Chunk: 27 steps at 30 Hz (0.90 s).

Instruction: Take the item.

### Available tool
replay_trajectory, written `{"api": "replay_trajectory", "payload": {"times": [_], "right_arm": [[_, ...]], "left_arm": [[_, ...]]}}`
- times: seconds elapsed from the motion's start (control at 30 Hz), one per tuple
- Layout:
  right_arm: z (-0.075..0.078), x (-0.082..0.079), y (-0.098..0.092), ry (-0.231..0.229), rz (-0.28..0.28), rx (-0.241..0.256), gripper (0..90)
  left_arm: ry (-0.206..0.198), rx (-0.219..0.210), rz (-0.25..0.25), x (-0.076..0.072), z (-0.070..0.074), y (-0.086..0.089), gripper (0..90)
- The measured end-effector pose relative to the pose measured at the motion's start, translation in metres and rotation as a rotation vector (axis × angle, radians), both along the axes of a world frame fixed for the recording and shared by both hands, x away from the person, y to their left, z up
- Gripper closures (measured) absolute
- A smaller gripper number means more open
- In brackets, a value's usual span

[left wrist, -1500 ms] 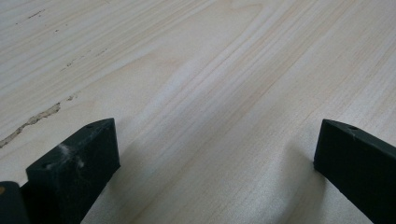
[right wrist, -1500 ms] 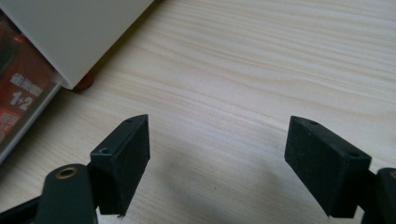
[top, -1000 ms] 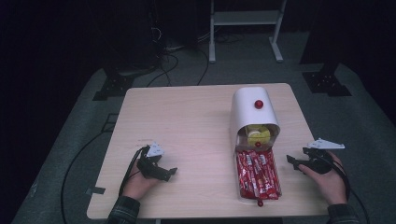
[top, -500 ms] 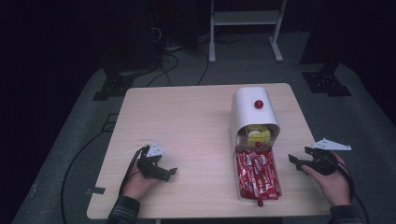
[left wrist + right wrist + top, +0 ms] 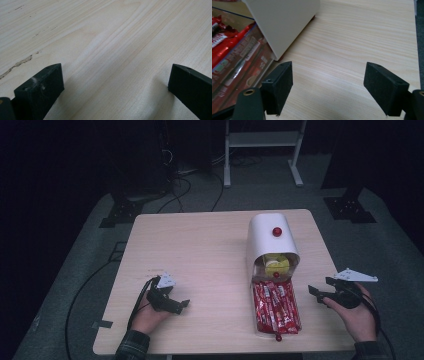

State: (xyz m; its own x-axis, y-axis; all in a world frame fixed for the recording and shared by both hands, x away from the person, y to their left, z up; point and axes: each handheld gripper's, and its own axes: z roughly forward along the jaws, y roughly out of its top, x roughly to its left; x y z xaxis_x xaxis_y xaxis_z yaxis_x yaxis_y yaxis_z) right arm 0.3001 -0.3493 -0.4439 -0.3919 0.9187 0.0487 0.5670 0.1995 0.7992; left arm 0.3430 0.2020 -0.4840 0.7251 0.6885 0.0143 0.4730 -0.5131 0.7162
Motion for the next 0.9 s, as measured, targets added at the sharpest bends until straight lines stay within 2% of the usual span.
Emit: {"api": "replay_trajectory", "payload": {"times": [0.53,0.9], "right_arm": [[0.01,-0.007,0.005,-0.018,0.019,0.026,25.3],[0.02,-0.013,0.011,-0.032,0.052,0.039,28.1]], "left_arm": [[0.0,-0.001,0.001,0.0,0.0,0.0,0.0],[0.002,0.002,0.0,0.0,0.0,0.0,0.0]]}}
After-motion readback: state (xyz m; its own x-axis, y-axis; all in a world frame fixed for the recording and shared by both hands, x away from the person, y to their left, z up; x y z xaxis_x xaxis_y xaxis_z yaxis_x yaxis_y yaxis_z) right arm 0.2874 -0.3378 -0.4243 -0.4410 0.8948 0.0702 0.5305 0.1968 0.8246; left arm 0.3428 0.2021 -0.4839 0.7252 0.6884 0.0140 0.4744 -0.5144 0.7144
